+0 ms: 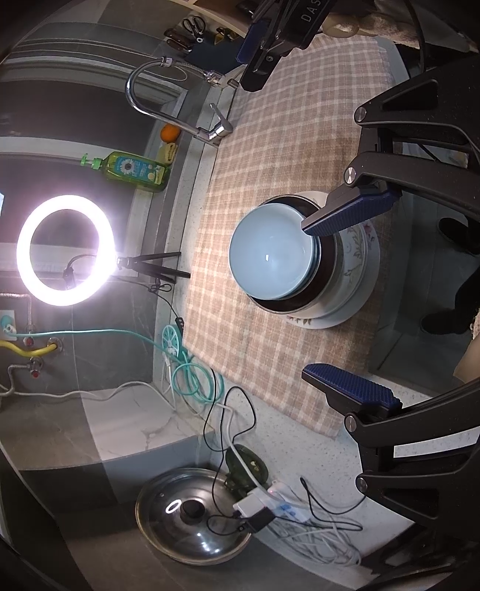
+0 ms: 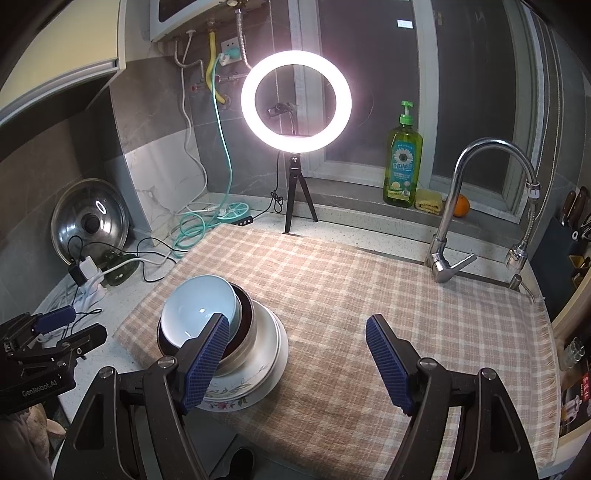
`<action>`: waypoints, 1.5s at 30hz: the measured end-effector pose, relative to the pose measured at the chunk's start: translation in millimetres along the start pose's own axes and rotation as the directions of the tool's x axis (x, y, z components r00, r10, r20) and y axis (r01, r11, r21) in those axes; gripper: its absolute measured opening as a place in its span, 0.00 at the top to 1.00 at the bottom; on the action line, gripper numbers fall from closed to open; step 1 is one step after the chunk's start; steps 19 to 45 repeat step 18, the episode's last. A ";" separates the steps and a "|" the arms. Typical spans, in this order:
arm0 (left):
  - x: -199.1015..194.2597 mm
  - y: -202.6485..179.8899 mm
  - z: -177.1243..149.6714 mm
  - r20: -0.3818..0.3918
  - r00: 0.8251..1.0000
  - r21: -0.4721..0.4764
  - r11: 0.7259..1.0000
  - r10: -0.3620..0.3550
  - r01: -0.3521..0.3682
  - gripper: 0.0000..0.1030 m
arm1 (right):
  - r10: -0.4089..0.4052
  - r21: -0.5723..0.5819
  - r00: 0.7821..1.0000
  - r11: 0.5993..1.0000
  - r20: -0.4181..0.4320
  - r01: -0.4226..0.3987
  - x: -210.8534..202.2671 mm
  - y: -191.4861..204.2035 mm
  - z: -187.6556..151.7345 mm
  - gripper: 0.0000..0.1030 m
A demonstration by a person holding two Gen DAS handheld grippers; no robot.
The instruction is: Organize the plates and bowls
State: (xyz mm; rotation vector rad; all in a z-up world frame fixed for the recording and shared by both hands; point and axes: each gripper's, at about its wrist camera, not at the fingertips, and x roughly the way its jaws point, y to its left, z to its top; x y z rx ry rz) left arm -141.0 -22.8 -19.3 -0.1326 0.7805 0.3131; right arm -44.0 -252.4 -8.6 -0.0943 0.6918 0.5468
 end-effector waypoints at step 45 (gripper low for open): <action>7.6 3.1 3.4 -0.004 1.000 -0.011 1.000 0.010 -0.010 0.31 | 0.000 -0.001 1.000 1.000 -0.014 0.000 7.9 -3.0 0.6 0.29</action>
